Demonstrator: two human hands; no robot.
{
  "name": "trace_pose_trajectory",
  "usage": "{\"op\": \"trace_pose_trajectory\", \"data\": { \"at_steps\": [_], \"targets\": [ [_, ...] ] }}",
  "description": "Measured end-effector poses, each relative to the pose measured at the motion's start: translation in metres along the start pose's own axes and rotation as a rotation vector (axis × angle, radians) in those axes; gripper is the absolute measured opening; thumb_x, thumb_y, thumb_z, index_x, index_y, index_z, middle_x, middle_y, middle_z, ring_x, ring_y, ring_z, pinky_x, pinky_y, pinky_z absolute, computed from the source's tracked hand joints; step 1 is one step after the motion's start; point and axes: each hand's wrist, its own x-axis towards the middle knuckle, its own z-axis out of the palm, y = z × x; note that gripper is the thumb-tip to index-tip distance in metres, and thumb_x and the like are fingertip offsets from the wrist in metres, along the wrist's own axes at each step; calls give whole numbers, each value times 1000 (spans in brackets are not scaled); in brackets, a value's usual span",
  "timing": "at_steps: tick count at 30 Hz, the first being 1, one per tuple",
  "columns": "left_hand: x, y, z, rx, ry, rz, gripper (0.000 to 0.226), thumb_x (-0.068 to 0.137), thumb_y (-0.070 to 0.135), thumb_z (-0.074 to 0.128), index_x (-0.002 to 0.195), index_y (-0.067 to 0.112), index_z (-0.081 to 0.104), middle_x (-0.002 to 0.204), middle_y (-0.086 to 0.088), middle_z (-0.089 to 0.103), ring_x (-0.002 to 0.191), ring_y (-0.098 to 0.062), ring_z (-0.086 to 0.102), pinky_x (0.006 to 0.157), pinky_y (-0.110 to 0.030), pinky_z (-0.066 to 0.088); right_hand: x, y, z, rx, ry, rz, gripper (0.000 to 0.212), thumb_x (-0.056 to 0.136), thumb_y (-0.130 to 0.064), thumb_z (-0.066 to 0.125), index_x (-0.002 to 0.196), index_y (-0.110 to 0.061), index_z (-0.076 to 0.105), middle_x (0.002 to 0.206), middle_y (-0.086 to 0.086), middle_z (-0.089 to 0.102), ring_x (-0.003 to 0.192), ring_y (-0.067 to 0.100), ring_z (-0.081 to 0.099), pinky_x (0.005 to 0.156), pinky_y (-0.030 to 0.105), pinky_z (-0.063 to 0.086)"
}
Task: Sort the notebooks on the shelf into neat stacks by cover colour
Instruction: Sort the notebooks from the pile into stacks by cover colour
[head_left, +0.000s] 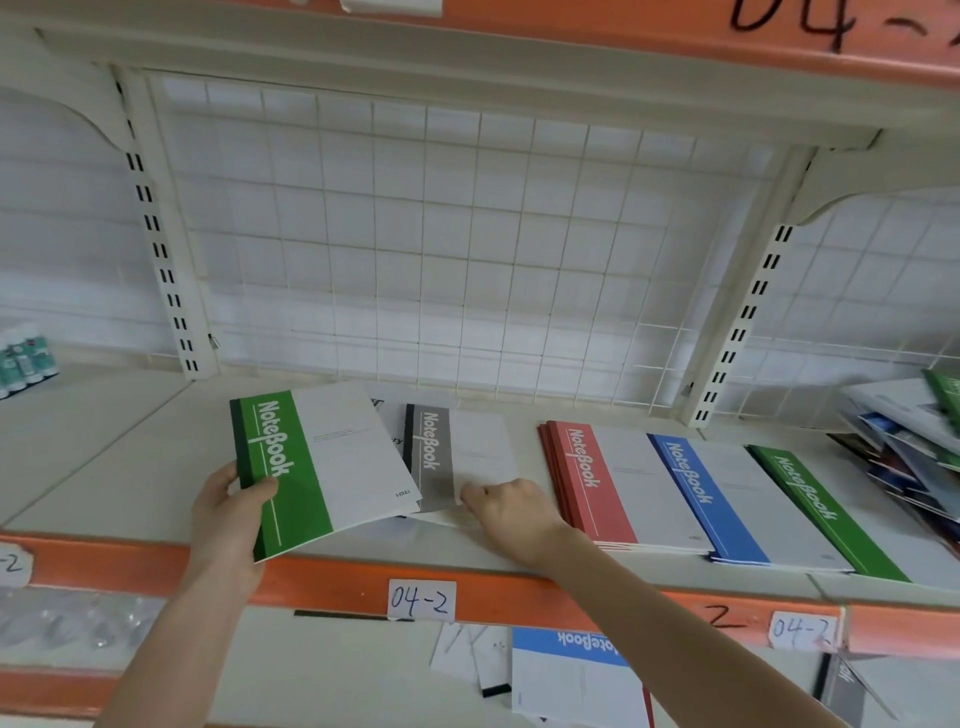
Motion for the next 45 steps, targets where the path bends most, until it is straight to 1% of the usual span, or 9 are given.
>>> {"op": "trace_pose_trajectory", "data": {
  "at_steps": [8,14,16,20,24,27,31,35,45],
  "targets": [
    [-4,3,7,-1,-28,-1,44,91,-5,48,133,7,48,127,-17,56,97,-28,55,80,-34,44,-22,2,-10,-87,2,44,34,90,4,33,124,0,38,105,17,65,93,35,62,65,33,32],
    [-10,2,15,-8,-65,-22,41,91,-5,48,129,8,50,125,-14,57,97,-28,56,64,-27,43,-30,4,-9,-2,177,77,15,90,-18,55,98,-5,58,81,14,67,70,30,64,50,27,32],
    [-12,1,18,-21,-98,-26,41,91,-4,48,130,9,50,122,-12,58,97,-28,56,64,-28,43,-32,9,-10,267,87,193,33,99,-32,35,99,-6,55,90,15,66,75,28,59,61,33,43],
    [-25,1,38,-13,-182,-24,39,91,-5,47,125,12,52,112,-10,60,85,-27,59,66,-30,45,-31,12,-23,1191,212,542,43,100,-37,31,104,-4,58,98,9,68,91,22,64,82,37,51],
    [-49,-5,70,131,-375,38,29,95,-2,43,112,19,55,94,0,64,81,-15,61,66,-29,46,-29,15,-31,1857,103,671,24,97,-24,48,89,-7,62,83,7,66,74,23,64,61,29,53],
    [-45,-17,78,629,-460,310,23,101,14,36,101,16,59,101,-11,67,85,-17,59,69,-23,42,-28,21,-25,1729,263,789,15,89,3,49,89,0,63,82,11,62,68,24,59,53,22,50],
    [-24,-26,66,1627,-469,575,42,99,30,34,138,14,39,146,-6,37,134,-19,33,105,-32,32,-31,37,-12,1492,384,858,23,87,5,45,88,-11,61,91,12,66,77,26,60,67,33,52],
    [-25,-26,64,1801,-626,387,79,91,54,39,151,16,6,158,-8,-7,145,-26,-4,116,-41,9,-35,47,-6,1411,398,882,23,89,4,44,88,-13,59,91,8,64,81,26,60,71,33,51],
    [-23,-29,64,1852,-611,366,65,98,48,21,151,18,-2,157,-12,-13,144,-34,-8,116,-44,5,-37,51,1,1403,399,839,23,93,2,39,99,-14,54,93,3,62,78,18,58,61,26,50]
  ]
}}
